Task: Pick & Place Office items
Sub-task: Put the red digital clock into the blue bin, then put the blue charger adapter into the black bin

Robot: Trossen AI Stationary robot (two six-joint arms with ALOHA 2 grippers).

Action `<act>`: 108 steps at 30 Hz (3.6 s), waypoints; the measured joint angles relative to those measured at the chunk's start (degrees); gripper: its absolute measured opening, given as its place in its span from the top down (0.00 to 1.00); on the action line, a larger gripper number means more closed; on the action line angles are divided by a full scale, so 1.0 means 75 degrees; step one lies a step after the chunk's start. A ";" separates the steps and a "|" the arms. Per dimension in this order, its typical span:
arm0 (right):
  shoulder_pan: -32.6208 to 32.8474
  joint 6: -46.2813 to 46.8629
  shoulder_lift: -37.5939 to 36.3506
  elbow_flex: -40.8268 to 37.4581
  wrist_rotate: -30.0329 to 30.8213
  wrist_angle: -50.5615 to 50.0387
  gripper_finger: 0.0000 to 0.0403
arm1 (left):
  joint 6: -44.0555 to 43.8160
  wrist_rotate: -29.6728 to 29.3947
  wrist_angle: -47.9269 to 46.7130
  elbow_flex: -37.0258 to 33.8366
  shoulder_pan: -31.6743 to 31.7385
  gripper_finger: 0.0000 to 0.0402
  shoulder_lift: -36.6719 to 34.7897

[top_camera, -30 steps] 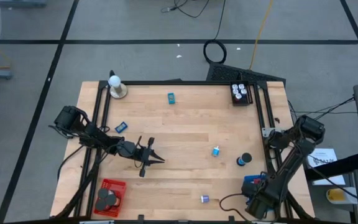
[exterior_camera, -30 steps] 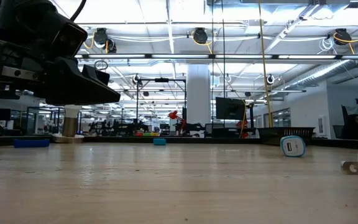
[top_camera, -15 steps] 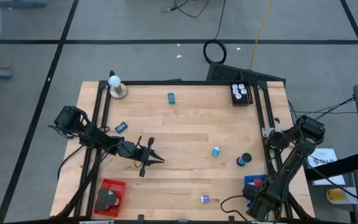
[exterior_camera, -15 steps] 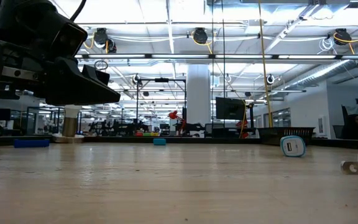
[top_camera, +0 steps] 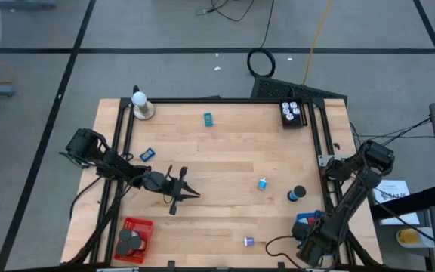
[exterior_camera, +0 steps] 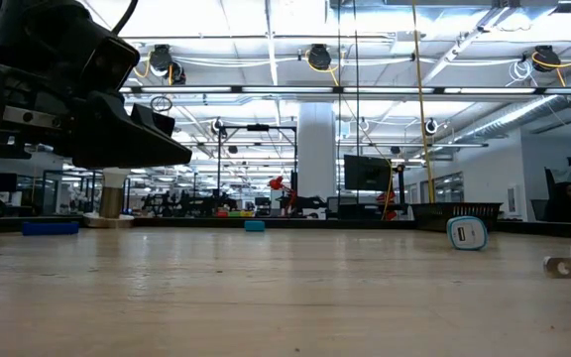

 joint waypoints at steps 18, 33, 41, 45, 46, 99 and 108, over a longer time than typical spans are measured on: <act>0.0067 -0.0857 0.0365 -0.0003 -0.0024 0.0210 0.56 | -0.0003 0.0000 -0.0019 0.0000 -0.0002 0.91 0.0002; 0.0064 -0.0156 0.0358 -0.0006 -0.0226 0.0371 0.56 | -0.0020 0.0000 -0.0013 0.0003 -0.0002 0.91 0.0001; 0.0064 0.0987 -0.0123 -0.0006 -0.0073 0.0688 0.72 | -0.0026 0.0000 -0.0007 0.0000 -0.0002 0.91 0.0001; 0.0008 0.1437 -0.0440 -0.0006 -0.0012 0.0649 0.88 | -0.0026 0.0000 -0.0007 0.0000 -0.0002 0.91 0.0000; 0.0001 0.1570 -0.0538 -0.0006 0.0030 0.0601 0.92 | -0.0026 0.0000 -0.0007 0.0000 0.0000 0.91 -0.0001; -0.4981 0.0673 0.0058 -0.1043 0.4596 0.1611 0.33 | -0.0667 -0.0950 -0.0383 0.0009 0.0003 0.91 0.0000; -0.5346 -0.0642 0.0437 -0.1036 0.4862 0.2313 0.45 | -0.0664 -0.0973 -0.0356 0.0009 0.0006 0.91 0.0002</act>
